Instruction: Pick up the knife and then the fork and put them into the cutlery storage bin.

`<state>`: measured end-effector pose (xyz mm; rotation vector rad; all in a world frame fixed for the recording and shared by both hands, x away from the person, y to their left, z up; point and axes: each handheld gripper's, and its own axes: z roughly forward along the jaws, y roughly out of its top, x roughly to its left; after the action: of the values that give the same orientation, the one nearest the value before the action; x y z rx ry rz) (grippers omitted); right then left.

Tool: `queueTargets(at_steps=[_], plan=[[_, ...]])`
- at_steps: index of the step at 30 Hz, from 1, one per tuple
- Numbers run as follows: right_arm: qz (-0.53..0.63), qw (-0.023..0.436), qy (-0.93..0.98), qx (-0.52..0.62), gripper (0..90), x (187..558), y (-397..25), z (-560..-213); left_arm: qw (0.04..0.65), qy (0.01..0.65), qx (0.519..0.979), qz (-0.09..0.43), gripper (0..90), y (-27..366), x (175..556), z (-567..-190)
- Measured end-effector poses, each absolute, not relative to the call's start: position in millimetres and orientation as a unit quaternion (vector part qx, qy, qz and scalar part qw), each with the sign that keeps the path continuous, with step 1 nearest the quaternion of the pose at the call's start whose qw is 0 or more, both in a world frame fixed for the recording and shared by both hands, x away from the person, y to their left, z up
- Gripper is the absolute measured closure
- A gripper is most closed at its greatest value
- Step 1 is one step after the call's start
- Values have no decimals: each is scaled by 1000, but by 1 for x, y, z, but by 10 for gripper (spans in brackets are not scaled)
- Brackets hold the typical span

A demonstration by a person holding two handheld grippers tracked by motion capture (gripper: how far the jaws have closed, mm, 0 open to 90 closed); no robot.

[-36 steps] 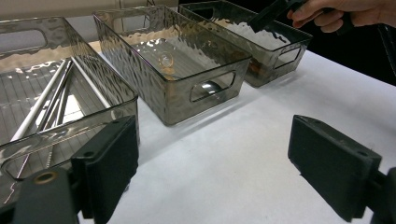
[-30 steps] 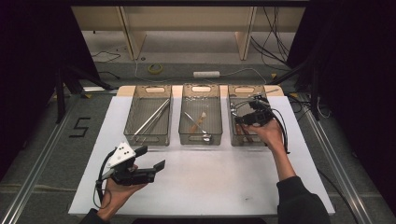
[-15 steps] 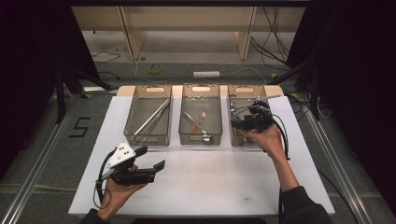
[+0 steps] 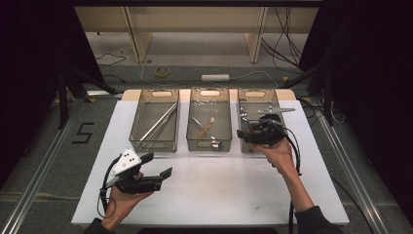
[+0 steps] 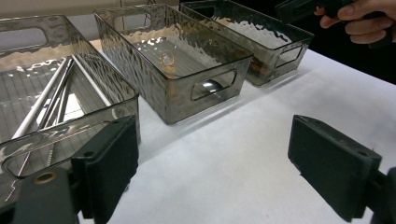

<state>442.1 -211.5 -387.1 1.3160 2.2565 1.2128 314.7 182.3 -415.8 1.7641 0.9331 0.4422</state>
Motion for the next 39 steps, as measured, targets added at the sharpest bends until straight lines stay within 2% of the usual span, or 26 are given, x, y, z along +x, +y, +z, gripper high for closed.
queueTargets(at_steps=[28, 39], plan=[[498, 117, 763, 394, 245, 395, -203, -393, 520, 390, 737, 186, 157, 183, 314, -416], [512, 116, 757, 390, 226, 369, -211, -407, 522, 388, 737, 183, 157, 183, 313, -415]])
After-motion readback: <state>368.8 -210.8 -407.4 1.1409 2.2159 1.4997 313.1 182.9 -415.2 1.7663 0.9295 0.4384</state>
